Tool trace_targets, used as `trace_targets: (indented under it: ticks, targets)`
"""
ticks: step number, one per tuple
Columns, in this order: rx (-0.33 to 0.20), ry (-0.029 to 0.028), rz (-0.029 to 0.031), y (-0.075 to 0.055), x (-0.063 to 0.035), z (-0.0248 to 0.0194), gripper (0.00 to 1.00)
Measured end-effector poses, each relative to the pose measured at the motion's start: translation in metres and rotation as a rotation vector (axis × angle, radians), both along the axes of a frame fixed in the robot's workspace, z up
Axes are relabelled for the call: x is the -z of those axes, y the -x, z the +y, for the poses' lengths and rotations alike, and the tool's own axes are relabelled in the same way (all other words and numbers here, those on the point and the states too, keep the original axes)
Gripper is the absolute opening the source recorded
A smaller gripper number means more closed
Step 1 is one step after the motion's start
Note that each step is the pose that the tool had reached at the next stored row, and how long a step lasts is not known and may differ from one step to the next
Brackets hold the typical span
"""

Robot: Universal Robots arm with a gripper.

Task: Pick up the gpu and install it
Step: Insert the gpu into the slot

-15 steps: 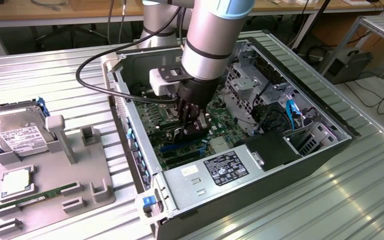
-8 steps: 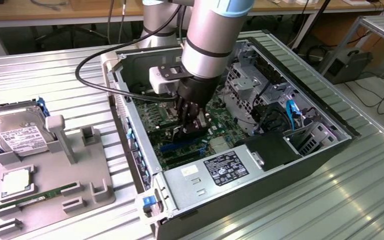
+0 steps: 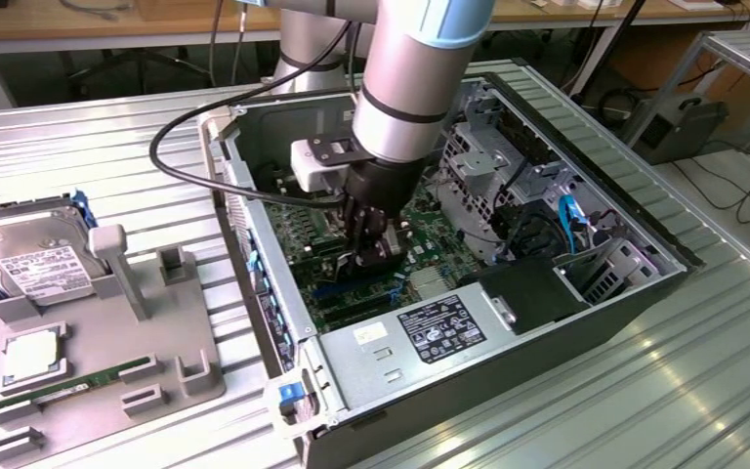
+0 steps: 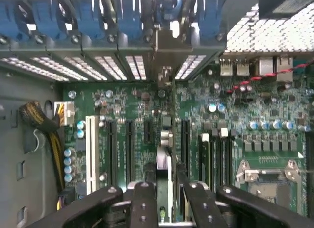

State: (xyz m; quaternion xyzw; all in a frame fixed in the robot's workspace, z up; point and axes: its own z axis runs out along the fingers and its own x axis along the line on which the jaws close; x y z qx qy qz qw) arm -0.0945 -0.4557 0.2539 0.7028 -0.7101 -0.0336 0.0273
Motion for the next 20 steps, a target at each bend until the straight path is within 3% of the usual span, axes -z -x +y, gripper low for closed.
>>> trace_targets:
  ticks: [8,9,10,12,16,17,20]
  targets:
    - [0.0,-0.0018,0.0022,0.0,0.0061,0.0002,0.27]
    - [0.0,-0.0012,0.0025,0.0,0.0043,0.0001,0.27]
    - [0.0,-0.0006,0.0027,0.0,0.0007,0.0001,0.34]
    - [0.0,-0.0005,0.0028,0.0,-0.0166,0.0,0.34]
    - [-0.001,-0.0003,0.0029,0.0,-0.0315,0.0,0.34]
    - [-0.001,0.0004,0.0029,0.0,-0.0327,0.0003,0.33]
    - [-0.002,0.0082,0.0025,0.002,-0.0324,0.005,0.13]
